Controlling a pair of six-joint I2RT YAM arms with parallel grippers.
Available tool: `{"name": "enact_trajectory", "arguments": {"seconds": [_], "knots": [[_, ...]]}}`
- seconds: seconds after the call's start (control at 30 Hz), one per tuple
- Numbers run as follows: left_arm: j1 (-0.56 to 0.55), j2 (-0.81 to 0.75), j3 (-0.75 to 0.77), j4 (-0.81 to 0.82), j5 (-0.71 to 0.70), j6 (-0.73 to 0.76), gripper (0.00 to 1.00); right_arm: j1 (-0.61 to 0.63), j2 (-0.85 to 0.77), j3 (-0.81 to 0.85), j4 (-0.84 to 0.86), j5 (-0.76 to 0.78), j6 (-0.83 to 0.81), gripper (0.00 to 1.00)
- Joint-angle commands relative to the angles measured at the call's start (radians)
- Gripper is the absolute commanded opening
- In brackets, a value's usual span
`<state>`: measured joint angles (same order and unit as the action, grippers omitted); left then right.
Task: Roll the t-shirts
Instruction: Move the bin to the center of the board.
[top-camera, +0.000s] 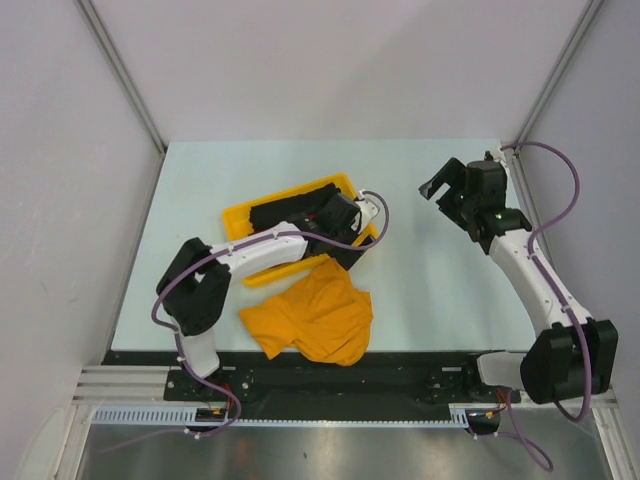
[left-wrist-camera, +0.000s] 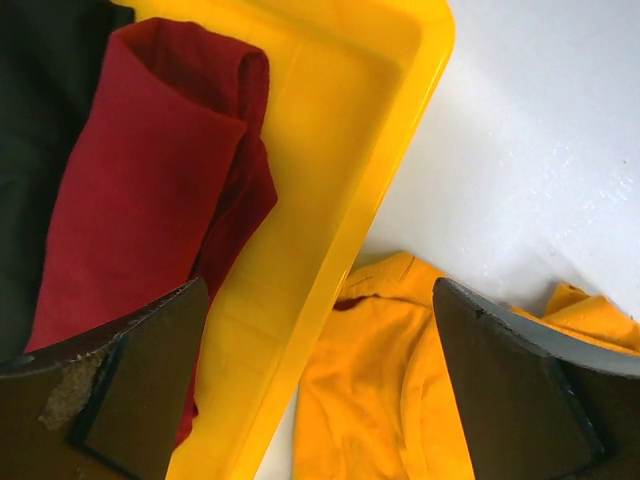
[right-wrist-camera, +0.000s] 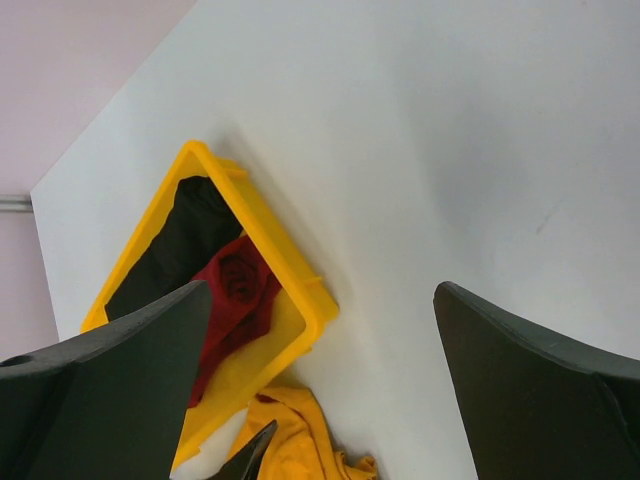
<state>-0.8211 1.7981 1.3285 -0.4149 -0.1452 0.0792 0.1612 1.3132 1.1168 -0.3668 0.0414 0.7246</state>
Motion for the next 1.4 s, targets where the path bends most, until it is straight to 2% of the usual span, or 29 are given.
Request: {"name": "enact_trajectory", "arguments": {"seconds": [0.0, 0.27, 0.4, 0.53, 0.77, 1.07, 1.37], "knots": [[-0.013, 0.049, 0.064, 0.068, 0.03, -0.002, 0.99, -0.015, -0.109, -0.044, -0.034, 0.023, -0.022, 1.0], [-0.021, 0.141, 0.138, 0.097, 0.036, -0.041, 0.91, -0.017, -0.207, -0.113, -0.07, 0.038, -0.022, 1.0], [-0.021, 0.182, 0.169, 0.102, 0.024, -0.051, 0.91, -0.02, -0.232, -0.133, -0.083, 0.046, -0.025, 1.0], [-0.02, 0.217, 0.199, 0.126, -0.027, -0.073, 0.92, -0.019, -0.261, -0.147, -0.089, 0.045, -0.03, 1.0], [-0.003, 0.332, 0.343, 0.11, -0.163, -0.098, 0.93, -0.02, -0.295, -0.155, -0.113, 0.051, -0.051, 1.0], [0.14, 0.377, 0.416, 0.096, -0.157, -0.14, 0.94, -0.019, -0.298, -0.155, -0.103, 0.02, -0.068, 1.0], [0.321, 0.406, 0.483, 0.091, -0.148, -0.179, 0.94, -0.018, -0.232, -0.155, -0.037, -0.058, -0.091, 1.0]]}}
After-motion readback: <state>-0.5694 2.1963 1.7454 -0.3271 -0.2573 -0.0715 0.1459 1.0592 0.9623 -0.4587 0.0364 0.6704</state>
